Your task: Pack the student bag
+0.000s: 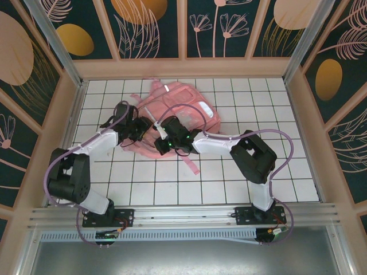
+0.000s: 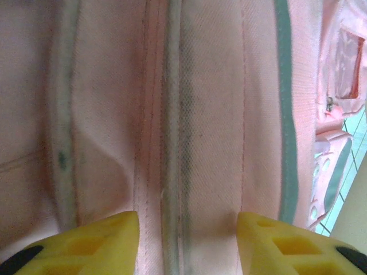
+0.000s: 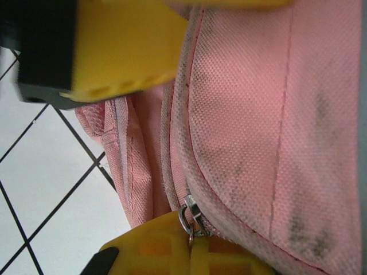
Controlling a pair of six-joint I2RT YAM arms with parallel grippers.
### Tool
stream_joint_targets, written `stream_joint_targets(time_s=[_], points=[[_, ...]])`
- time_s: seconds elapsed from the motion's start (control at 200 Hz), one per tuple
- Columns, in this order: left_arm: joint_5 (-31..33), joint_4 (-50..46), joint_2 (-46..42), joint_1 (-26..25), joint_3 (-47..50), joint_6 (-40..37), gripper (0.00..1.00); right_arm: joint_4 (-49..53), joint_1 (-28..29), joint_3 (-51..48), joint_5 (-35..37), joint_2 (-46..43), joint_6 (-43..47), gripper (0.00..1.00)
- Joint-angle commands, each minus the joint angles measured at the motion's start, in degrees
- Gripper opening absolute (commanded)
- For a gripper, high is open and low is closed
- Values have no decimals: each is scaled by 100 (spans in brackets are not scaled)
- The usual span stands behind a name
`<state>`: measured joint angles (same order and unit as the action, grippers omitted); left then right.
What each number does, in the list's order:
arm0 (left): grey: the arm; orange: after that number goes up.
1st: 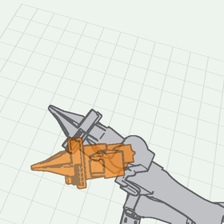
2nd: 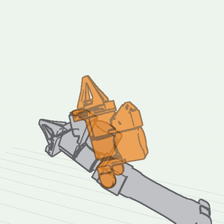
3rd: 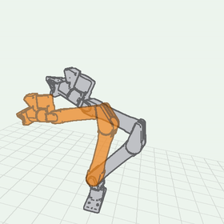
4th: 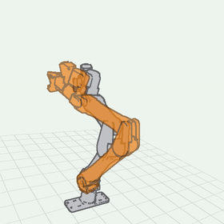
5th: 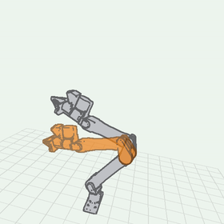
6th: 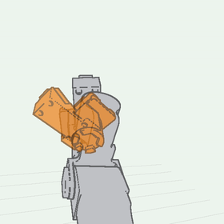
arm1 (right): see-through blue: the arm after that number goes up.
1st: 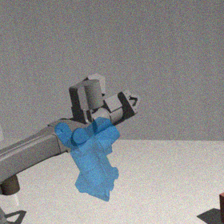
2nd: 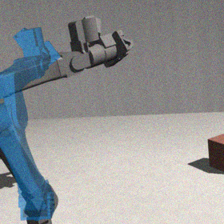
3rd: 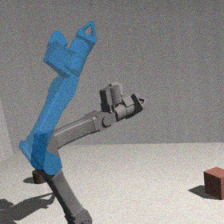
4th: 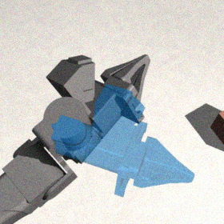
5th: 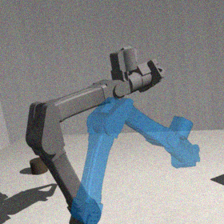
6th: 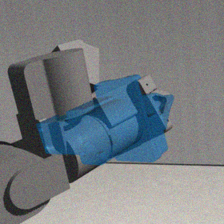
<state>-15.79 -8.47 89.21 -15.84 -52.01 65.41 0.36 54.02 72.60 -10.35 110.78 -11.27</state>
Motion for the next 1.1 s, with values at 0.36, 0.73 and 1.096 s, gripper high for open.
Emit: stream_joint_targets(time_s=[0.36,0.73,1.096], points=[[557,-340,-138,38,90,-970,0,1106,-205,-756,1097,-1024,449,0],[-272,-801,177,424,-14,-2603,0,1494,-1397,-1152,1742,-1101,355,0],[-474,-1370,185,424,-298,-3312,0,1384,-2006,-1235,982,-1504,726,35]])
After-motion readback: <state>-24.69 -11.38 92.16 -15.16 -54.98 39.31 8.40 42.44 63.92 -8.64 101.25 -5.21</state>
